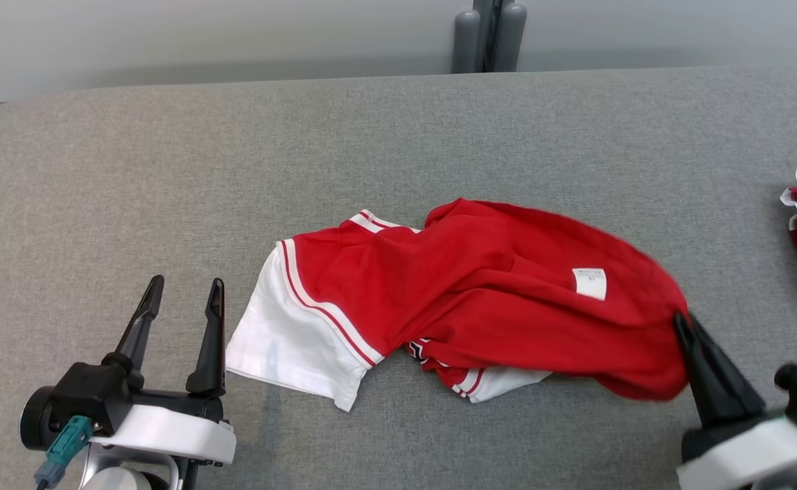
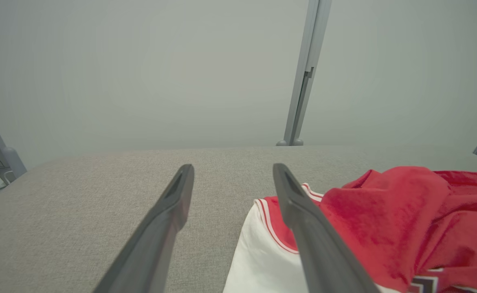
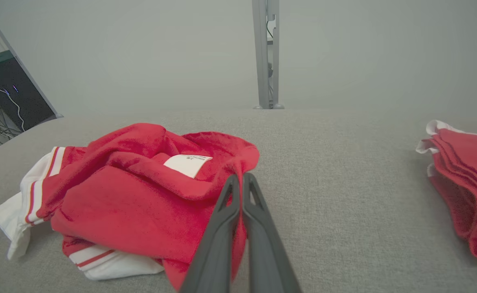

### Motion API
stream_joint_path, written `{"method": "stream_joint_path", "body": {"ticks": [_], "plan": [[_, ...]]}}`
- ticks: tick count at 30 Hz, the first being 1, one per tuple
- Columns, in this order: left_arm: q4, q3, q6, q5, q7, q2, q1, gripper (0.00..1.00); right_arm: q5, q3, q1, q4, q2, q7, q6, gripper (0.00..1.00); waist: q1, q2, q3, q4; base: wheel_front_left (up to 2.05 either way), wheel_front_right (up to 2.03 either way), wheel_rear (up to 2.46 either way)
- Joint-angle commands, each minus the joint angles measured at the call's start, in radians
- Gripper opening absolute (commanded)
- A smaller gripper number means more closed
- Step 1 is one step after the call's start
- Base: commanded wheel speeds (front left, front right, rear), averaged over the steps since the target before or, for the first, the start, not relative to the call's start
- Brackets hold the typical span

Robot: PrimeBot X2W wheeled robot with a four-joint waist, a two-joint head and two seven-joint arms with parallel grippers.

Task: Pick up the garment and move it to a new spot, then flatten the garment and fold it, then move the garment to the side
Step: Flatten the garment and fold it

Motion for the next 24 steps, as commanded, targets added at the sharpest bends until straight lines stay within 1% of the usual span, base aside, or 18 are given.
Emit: {"method": "stream_joint_path", "body": {"ticks": [1, 3, 6, 13, 14, 15, 16, 17, 20, 24], "plan": [[0.000, 0.002, 0.006, -0.006, 0.002, 0.006, 0.002, 1.00, 0.005, -0.014, 0.024, 0.018, 0.006, -0.009, 0.000, 0.00, 0.0000, 0.0000, -0.002, -0.002, 0.00, 0.00, 0.00], [0.001, 0.002, 0.009, -0.008, 0.006, 0.008, 0.009, 1.00, 0.025, -0.027, 0.052, 0.061, 0.029, -0.020, 0.000, 0.00, 0.0000, 0.0000, -0.006, -0.006, 0.00, 0.00, 0.00], [-0.001, 0.001, 0.011, -0.010, 0.008, 0.011, 0.016, 1.00, 0.048, -0.043, 0.060, 0.136, 0.041, -0.053, 0.000, 0.00, 0.0000, 0.0000, -0.008, -0.008, 0.00, 0.00, 0.00], [-0.009, 0.001, 0.017, -0.010, 0.021, 0.022, 0.015, 1.00, 0.099, -0.023, -0.012, 0.308, 0.020, -0.139, 0.000, 0.00, 0.0000, 0.0000, -0.010, -0.012, 0.00, 0.00, 0.00], [-0.010, 0.000, 0.018, -0.009, 0.022, 0.023, 0.018, 1.00, 0.103, -0.018, -0.022, 0.327, 0.017, -0.149, 0.000, 0.09, 0.0000, 0.0000, -0.011, -0.012, 0.00, 0.00, 0.00], [-0.009, -0.001, 0.019, -0.010, 0.023, 0.023, 0.020, 1.00, 0.106, -0.014, -0.031, 0.336, 0.015, -0.159, 0.000, 0.30, 0.0000, 0.0000, -0.013, -0.011, 0.00, 0.00, 0.00], [-0.009, -0.001, 0.021, -0.009, 0.024, 0.024, 0.022, 1.00, 0.106, -0.012, -0.036, 0.348, 0.014, -0.166, 0.000, 0.89, 0.0000, 0.0000, -0.015, -0.011, 0.00, 0.00, 0.00], [-0.008, -0.002, 0.022, -0.008, 0.023, 0.024, 0.025, 1.00, 0.106, -0.012, -0.038, 0.356, 0.012, -0.171, 0.000, 1.00, 0.0000, 0.0000, -0.017, -0.011, 0.00, 0.00, 0.00], [-0.007, -0.001, 0.026, -0.012, 0.022, 0.023, 0.035, 1.00, 0.090, -0.022, -0.033, 0.355, 0.010, -0.188, 0.000, 1.00, 0.0000, 0.0000, -0.024, -0.013, 0.00, 0.00, 0.00], [-0.006, 0.001, 0.035, -0.017, 0.021, 0.024, 0.043, 1.00, 0.063, -0.056, -0.018, 0.310, 0.015, -0.199, 0.000, 1.00, 0.0000, 0.0000, -0.035, -0.017, 0.00, 0.00, 0.00]]}}
